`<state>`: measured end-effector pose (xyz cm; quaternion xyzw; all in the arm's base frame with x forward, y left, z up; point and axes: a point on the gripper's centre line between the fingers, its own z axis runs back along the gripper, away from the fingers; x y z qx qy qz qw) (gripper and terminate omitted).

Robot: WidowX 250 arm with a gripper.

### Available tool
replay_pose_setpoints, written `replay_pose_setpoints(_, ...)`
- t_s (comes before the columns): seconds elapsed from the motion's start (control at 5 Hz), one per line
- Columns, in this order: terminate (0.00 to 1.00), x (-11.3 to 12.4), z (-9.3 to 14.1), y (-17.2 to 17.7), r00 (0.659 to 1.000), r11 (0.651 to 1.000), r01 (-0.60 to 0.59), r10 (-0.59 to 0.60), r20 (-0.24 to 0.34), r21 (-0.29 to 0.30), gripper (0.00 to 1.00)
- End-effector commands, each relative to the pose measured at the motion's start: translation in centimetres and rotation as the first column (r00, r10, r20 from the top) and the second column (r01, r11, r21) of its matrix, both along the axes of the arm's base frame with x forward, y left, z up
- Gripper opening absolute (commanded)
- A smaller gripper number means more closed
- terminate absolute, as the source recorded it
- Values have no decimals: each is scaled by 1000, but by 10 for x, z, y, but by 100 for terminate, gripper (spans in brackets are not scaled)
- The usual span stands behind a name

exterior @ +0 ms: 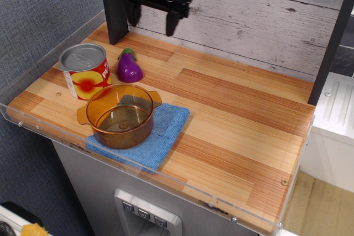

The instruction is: Move brinjal little bit right

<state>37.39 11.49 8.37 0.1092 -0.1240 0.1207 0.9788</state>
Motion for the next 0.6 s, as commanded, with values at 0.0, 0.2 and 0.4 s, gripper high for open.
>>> replay_pose_setpoints(0.0, 0, -9, 1, 39, 995, 997, -76, 74, -61, -20, 100)
replay_pose_setpoints(0.2, 0, -12, -10, 43, 995, 996, -75, 71, -71, -50, 100)
replay_pose_setpoints(0.4, 0, -7, -19, 36, 998, 998, -42, 39, -57, -55, 100)
